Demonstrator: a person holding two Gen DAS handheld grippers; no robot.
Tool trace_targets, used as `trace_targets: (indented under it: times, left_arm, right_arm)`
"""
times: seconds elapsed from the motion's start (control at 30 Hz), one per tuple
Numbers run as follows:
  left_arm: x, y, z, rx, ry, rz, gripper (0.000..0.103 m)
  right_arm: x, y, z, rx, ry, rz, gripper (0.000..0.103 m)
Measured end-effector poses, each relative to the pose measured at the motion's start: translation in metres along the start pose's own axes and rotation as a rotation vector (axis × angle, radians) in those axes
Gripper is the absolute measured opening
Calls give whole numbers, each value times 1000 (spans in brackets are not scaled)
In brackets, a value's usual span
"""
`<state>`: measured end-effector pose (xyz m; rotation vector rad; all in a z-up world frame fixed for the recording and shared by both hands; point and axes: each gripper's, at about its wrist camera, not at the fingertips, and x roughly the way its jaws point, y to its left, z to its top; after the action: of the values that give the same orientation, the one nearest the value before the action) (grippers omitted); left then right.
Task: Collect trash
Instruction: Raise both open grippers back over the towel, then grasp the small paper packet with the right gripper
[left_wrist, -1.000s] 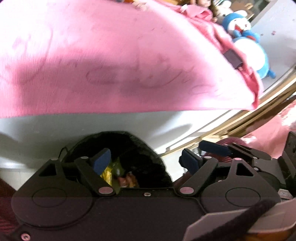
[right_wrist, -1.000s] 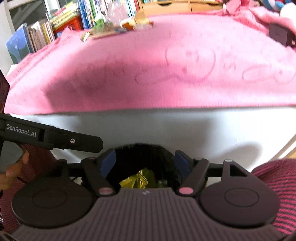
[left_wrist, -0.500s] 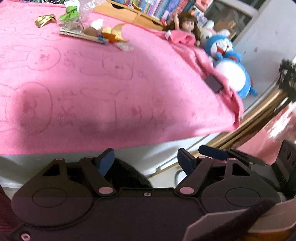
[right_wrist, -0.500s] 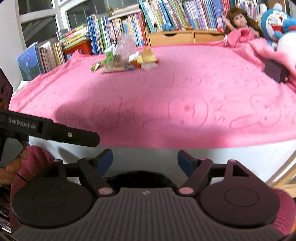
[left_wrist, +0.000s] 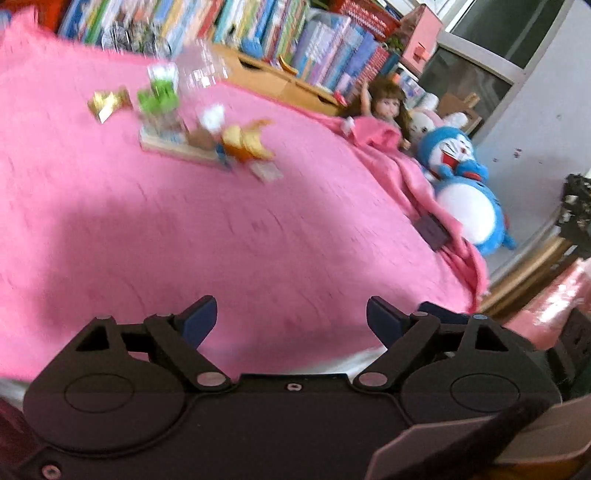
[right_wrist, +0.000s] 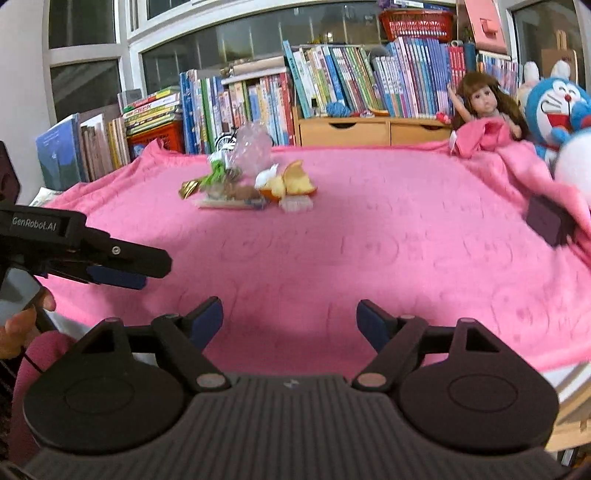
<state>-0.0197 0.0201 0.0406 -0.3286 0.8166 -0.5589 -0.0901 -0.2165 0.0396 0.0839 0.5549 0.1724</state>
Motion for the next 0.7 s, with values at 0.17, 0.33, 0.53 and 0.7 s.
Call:
trace_targets:
  times: [0.17, 0.33, 0.53, 0.7]
  left_arm:
    - [-1, 1, 27, 80, -135, 124, 95]
    - [15, 13, 54, 115, -227, 255, 100]
    - [49, 41, 85, 42, -233, 282, 100]
    - [84, 74, 103, -118, -202, 287, 81]
  right_arm:
    - [29, -7, 24, -2, -48, -19, 87]
    - [69, -13, 46, 6, -53, -17, 87]
    - [123, -12, 62, -48, -20, -30, 87]
    - [159, -6, 69, -99, 21, -36, 87]
